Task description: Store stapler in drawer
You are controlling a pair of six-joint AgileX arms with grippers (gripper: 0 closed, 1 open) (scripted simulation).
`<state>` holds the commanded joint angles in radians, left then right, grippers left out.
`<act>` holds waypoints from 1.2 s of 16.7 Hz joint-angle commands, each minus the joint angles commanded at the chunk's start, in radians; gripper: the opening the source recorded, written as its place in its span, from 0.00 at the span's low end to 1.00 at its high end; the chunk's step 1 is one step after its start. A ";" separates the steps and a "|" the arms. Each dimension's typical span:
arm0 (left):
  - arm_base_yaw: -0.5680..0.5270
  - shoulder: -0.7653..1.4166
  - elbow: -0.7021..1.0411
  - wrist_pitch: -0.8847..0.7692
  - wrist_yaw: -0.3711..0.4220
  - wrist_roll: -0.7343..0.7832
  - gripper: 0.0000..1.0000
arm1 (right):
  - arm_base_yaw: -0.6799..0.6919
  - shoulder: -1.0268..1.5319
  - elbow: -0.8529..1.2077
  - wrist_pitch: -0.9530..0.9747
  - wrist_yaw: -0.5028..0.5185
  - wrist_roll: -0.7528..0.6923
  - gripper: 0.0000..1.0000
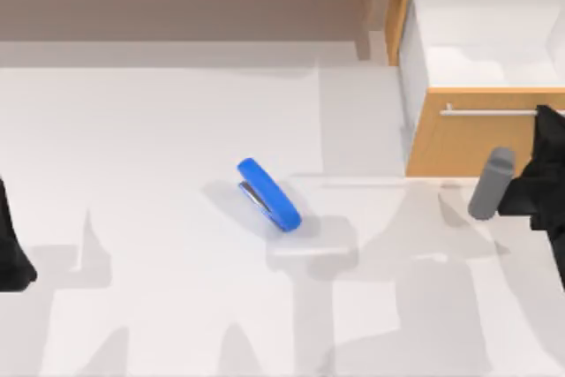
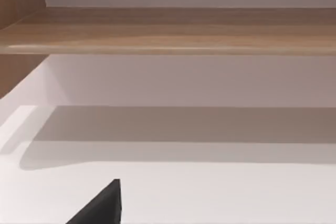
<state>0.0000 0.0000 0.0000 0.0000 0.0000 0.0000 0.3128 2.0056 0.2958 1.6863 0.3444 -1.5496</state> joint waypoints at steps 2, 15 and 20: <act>0.000 0.000 0.000 0.000 0.000 0.000 1.00 | 0.009 -0.009 -0.023 0.023 0.010 -0.002 0.00; 0.000 0.000 0.000 0.000 0.000 0.000 1.00 | 0.009 -0.009 -0.023 0.023 0.010 -0.002 0.75; 0.000 0.000 0.000 0.000 0.000 0.000 1.00 | 0.009 -0.009 -0.023 0.023 0.010 -0.002 1.00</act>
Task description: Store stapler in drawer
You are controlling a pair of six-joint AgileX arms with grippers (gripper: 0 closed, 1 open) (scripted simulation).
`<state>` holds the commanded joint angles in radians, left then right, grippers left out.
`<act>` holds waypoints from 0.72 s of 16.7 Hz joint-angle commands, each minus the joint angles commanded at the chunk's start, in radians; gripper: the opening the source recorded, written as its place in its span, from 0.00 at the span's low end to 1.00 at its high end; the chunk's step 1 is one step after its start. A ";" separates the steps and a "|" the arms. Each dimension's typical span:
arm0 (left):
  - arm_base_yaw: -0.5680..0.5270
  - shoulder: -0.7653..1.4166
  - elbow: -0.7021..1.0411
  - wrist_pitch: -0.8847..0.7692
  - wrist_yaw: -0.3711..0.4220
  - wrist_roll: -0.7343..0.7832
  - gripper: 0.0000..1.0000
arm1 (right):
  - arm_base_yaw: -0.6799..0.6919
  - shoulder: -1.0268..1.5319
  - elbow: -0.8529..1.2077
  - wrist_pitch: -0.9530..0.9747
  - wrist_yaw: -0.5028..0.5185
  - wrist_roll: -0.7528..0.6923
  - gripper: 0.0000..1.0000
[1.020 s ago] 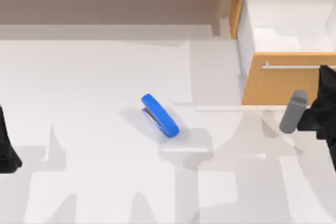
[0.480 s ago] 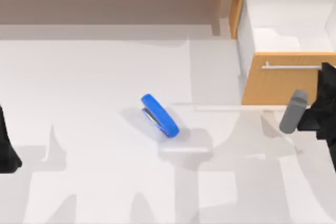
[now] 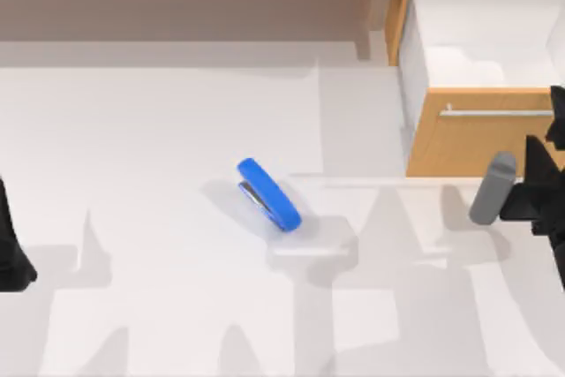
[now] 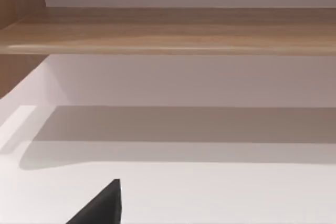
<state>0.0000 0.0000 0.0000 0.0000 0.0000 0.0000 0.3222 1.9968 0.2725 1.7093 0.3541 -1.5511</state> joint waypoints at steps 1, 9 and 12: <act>0.000 0.000 0.000 0.000 0.000 0.000 1.00 | 0.000 0.000 0.000 0.000 0.000 0.000 1.00; 0.000 0.000 0.000 0.000 0.000 0.000 1.00 | 0.007 -0.002 -0.012 0.013 0.005 0.000 1.00; 0.000 0.000 0.000 0.000 0.000 0.000 1.00 | 0.027 -0.007 -0.060 0.055 0.027 0.000 1.00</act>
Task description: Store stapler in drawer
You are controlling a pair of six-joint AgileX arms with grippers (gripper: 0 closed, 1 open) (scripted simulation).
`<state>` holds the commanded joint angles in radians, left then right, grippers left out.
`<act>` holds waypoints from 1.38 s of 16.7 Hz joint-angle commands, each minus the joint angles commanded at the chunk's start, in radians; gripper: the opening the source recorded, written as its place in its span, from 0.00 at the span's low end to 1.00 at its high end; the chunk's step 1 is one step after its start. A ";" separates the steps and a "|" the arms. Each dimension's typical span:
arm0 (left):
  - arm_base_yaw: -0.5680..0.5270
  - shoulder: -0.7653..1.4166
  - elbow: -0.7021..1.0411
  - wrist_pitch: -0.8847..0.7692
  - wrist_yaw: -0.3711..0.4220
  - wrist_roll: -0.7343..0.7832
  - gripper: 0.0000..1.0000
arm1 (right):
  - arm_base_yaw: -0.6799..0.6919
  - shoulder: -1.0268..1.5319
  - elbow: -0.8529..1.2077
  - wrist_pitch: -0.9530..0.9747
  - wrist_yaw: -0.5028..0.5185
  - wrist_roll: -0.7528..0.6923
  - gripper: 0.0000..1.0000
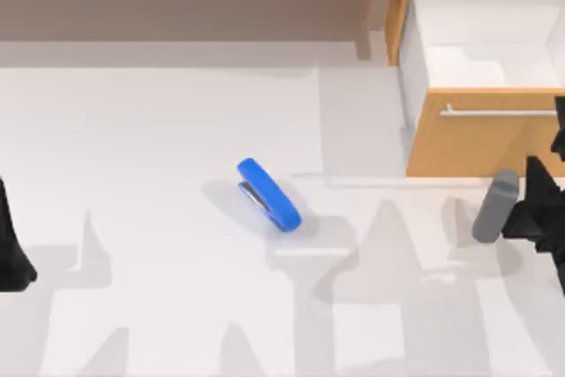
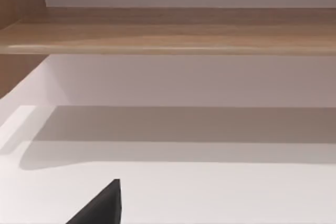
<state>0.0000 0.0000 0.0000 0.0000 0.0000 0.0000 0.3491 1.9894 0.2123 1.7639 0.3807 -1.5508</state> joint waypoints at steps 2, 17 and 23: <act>0.000 0.000 0.000 0.000 0.000 0.000 1.00 | 0.005 -0.001 -0.013 0.011 0.006 0.000 1.00; 0.000 0.000 0.000 0.000 0.000 0.000 1.00 | 0.346 0.020 0.476 -0.624 -0.221 0.387 1.00; 0.000 0.000 0.000 0.000 0.000 0.000 1.00 | 0.446 0.173 1.019 -1.362 -0.332 0.785 1.00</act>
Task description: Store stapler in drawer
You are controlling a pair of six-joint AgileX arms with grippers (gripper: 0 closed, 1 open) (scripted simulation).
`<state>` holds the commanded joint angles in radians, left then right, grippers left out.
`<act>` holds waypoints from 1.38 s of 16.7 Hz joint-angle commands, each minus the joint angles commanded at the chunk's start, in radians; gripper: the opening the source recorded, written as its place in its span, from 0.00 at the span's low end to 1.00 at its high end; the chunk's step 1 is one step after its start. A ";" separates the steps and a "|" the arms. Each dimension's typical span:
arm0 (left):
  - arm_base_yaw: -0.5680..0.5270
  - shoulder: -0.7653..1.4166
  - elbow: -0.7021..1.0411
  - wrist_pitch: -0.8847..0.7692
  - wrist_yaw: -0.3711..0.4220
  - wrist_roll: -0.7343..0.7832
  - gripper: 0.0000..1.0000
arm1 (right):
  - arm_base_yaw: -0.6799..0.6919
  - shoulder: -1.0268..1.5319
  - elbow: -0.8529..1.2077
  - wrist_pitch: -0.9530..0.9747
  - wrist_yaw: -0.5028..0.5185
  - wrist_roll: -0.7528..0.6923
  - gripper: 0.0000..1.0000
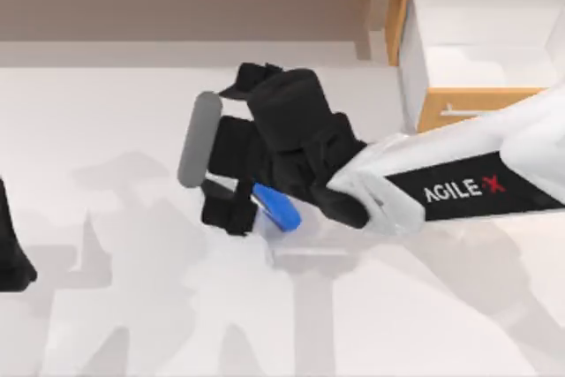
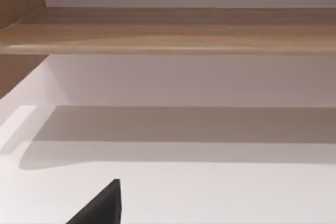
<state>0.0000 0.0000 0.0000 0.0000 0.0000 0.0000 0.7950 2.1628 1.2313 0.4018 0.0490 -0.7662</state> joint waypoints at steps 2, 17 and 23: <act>0.000 0.000 0.000 0.000 0.000 0.000 1.00 | 0.017 0.061 0.193 -0.267 -0.025 0.133 1.00; 0.000 0.000 0.000 0.000 0.000 0.000 1.00 | -0.031 0.441 1.285 -1.832 -0.047 0.792 1.00; 0.000 0.000 0.000 0.000 0.000 0.000 1.00 | -0.050 0.463 1.341 -1.907 -0.043 0.824 1.00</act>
<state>0.0000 0.0000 0.0000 0.0000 0.0000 0.0000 0.7449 2.6259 2.5726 -1.5051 0.0061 0.0578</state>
